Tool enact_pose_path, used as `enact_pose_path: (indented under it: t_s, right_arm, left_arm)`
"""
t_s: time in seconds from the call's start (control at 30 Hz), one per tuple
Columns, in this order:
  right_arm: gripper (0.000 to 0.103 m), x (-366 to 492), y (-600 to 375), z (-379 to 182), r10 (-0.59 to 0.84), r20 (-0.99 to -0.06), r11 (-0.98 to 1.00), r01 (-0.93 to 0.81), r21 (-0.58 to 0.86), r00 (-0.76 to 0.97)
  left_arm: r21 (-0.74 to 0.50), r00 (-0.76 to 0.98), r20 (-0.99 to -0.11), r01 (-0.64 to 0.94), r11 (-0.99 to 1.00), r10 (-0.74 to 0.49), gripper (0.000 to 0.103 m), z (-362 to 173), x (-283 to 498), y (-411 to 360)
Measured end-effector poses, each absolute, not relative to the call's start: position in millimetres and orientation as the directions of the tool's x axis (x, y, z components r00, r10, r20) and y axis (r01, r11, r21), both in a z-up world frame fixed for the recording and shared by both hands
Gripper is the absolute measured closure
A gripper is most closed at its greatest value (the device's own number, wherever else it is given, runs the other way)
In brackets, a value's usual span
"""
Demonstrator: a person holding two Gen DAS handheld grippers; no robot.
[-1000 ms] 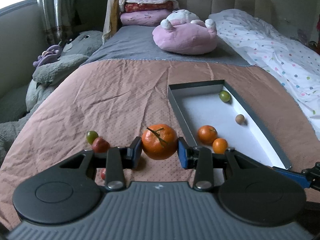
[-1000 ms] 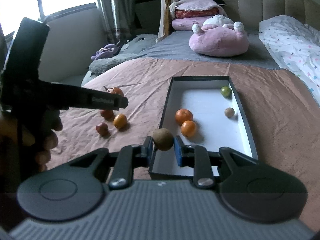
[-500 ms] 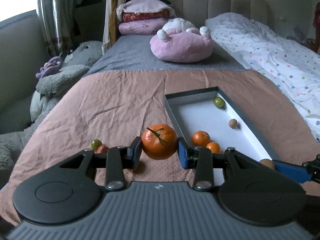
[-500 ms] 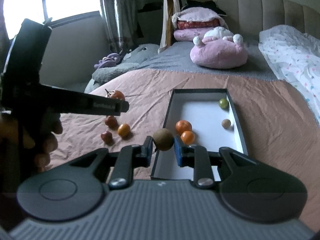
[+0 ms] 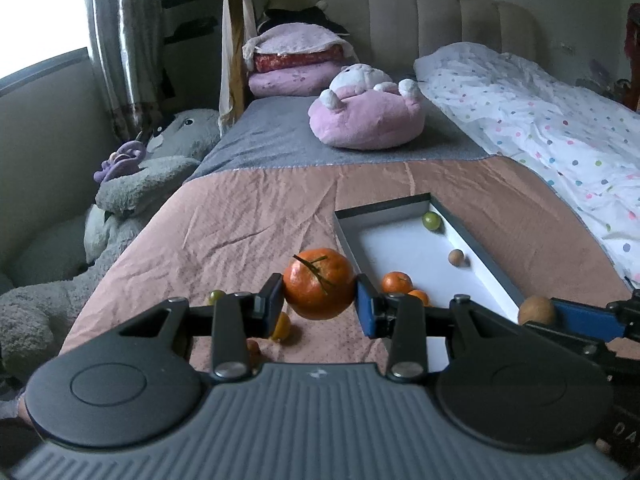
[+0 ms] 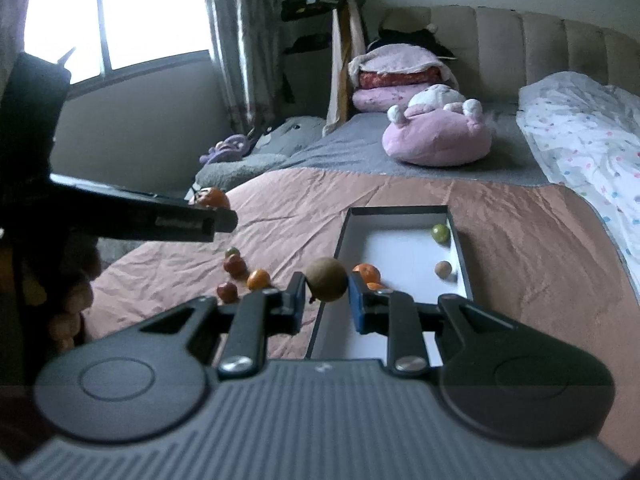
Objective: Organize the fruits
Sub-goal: 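Carry the held tangerine and kiwi over the white box with both tools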
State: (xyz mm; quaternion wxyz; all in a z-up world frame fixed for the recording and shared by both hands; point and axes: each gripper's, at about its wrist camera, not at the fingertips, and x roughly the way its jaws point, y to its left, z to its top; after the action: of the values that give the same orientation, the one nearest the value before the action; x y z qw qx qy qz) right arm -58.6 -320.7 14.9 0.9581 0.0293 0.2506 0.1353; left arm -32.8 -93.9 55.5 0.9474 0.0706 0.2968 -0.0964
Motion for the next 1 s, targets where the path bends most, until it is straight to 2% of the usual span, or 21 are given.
enact_pose_path:
  t_s: [0.5,1.0]
  right_arm:
    - [0.077,-89,-351,23,0.17,-0.444,0.983,-0.121,0.137,0.88]
    - [0.077,-64,-357,10,0.147,-0.492,0.983,-0.073,0.166,0.858]
  left_arm:
    - [0.075,0.783,-0.585,0.312,0.947,-0.211,0.059,58,-34,-129]
    - [0.04,0.75,-0.598,0.38,0.924,-0.283,0.059,50,12,-162]
